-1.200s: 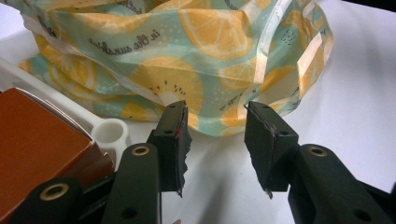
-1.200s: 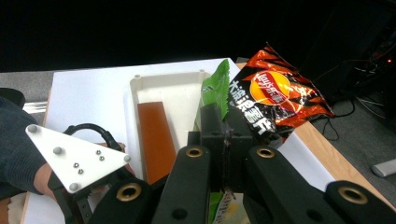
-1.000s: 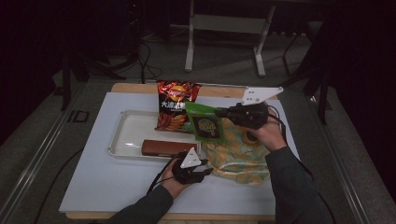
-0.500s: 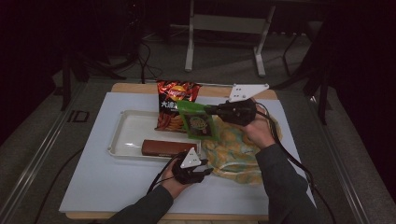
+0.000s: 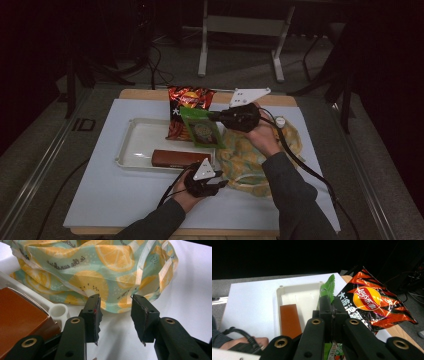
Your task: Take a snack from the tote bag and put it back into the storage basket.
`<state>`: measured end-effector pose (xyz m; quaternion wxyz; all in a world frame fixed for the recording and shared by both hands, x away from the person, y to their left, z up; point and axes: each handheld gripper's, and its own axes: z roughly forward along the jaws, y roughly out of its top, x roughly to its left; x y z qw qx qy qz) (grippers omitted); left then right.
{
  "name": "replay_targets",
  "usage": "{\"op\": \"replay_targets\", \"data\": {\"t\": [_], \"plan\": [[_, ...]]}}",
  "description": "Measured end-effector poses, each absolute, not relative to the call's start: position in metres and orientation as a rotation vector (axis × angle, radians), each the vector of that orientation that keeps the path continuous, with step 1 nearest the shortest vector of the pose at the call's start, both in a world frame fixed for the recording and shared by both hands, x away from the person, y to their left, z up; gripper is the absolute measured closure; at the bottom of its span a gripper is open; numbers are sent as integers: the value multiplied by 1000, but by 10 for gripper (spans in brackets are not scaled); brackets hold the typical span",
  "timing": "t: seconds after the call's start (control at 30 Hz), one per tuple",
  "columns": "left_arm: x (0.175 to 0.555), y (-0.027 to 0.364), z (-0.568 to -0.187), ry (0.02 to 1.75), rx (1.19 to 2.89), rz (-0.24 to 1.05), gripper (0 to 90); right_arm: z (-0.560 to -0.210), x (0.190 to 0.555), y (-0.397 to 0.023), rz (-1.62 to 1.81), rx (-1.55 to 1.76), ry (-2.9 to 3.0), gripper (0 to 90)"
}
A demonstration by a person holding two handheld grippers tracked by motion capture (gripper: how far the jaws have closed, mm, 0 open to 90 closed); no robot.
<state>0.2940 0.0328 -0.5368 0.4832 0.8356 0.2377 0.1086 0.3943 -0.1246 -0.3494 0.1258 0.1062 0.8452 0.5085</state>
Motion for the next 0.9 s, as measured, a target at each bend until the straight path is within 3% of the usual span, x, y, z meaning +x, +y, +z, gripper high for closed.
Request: {"op": "replay_targets", "data": {"t": [0.9], "plan": [[294, 33, -537, 577, 2033, 264, 583, -388, 422, -68, 1436, 446, 2544, 896]]}}
